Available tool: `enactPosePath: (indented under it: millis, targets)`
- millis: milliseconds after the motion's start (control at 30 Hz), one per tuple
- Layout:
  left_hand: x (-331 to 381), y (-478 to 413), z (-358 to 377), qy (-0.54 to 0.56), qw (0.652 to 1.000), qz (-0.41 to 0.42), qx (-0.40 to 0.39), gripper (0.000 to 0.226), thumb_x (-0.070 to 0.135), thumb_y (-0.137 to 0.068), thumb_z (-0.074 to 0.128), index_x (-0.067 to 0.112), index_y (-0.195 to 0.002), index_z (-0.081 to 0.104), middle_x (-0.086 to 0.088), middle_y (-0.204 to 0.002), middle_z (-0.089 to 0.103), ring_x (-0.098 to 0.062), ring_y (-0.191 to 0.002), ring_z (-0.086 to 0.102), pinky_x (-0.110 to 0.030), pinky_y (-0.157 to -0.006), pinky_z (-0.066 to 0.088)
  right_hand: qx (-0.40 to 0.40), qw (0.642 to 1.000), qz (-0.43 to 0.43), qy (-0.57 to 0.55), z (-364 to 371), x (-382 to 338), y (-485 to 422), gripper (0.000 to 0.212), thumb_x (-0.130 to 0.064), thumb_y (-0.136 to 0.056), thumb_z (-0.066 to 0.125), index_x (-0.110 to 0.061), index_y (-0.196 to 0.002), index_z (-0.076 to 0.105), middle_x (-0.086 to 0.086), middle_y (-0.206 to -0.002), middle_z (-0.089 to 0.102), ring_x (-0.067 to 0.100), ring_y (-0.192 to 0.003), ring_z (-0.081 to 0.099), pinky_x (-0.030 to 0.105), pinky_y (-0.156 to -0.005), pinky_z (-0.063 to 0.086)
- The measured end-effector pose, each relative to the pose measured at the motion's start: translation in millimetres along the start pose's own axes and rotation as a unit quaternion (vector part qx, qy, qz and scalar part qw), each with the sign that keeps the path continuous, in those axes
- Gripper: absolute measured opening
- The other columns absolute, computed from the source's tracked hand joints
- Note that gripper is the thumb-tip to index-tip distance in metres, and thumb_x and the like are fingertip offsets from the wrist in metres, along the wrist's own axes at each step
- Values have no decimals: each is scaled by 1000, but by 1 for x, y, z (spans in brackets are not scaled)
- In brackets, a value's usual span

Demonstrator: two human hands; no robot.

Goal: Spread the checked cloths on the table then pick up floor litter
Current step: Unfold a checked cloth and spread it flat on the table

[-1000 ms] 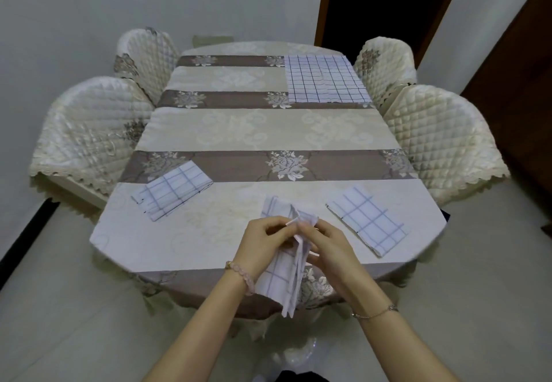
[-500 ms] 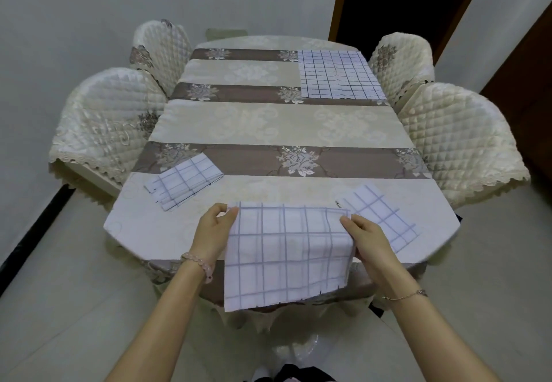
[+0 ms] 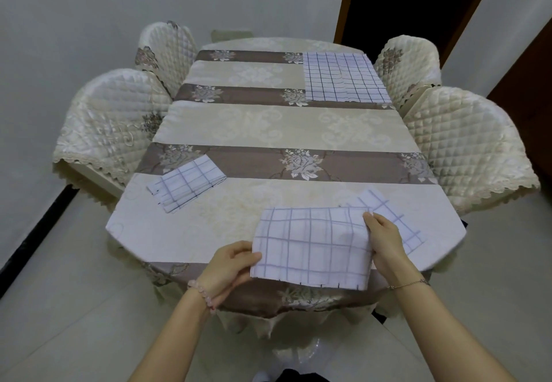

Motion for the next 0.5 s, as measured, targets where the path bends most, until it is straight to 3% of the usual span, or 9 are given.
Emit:
enactPosePath:
  millis: [100, 200, 267, 333, 500]
  targets:
    - [17, 0, 10, 3, 997, 55, 61, 6, -1, -85, 65, 5, -85, 63, -6, -74, 69, -8, -59, 67, -19, -53, 57, 20, 989, -93, 109, 7, -10, 13, 52, -25, -92, 57, -13, -139, 39, 7, -136, 46, 23, -121, 47, 34, -96, 40]
    - [35, -1, 25, -10, 991, 100, 86, 15, 3, -83, 69, 11, -74, 59, -1, -65, 64, -7, -57, 61, -18, -50, 52, -67, 962, -217, 154, 30, -23, 48, 40, -25, -87, 64, -27, -124, 50, -6, -126, 54, 9, -113, 51, 27, -95, 43]
    - [46, -2, 36, -11, 988, 122, 91, 15, 6, -81, 72, 10, -74, 58, -14, -76, 60, -20, -70, 58, -26, -59, 51, -172, 946, -234, 145, 51, -27, 76, 34, -27, -83, 68, -34, -114, 55, -13, -118, 59, 2, -110, 55, 22, -91, 47]
    - [55, -2, 44, -12, 985, 141, 98, 17, 7, -79, 74, 8, -72, 59, -18, -80, 59, -25, -75, 57, -32, -66, 52, -220, 938, -230, 138, 67, -27, 94, 35, -29, -80, 71, -41, -110, 55, -20, -114, 60, -2, -107, 57, 18, -88, 48]
    - [69, 0, 58, -18, 982, 166, 91, 21, 6, -80, 72, 11, -62, 62, -15, -71, 62, -25, -70, 60, -34, -67, 53, -193, 950, -228, 93, 77, -34, 101, 40, -28, -78, 73, -35, -112, 54, -19, -112, 60, -5, -97, 60, 16, -77, 53]
Point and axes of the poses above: each hand's wrist, its own y-axis away from the middle knuckle, its own z-axis out of the palm, x = y × z, the point moved 2 cm from there along -y, towards the middle knuckle
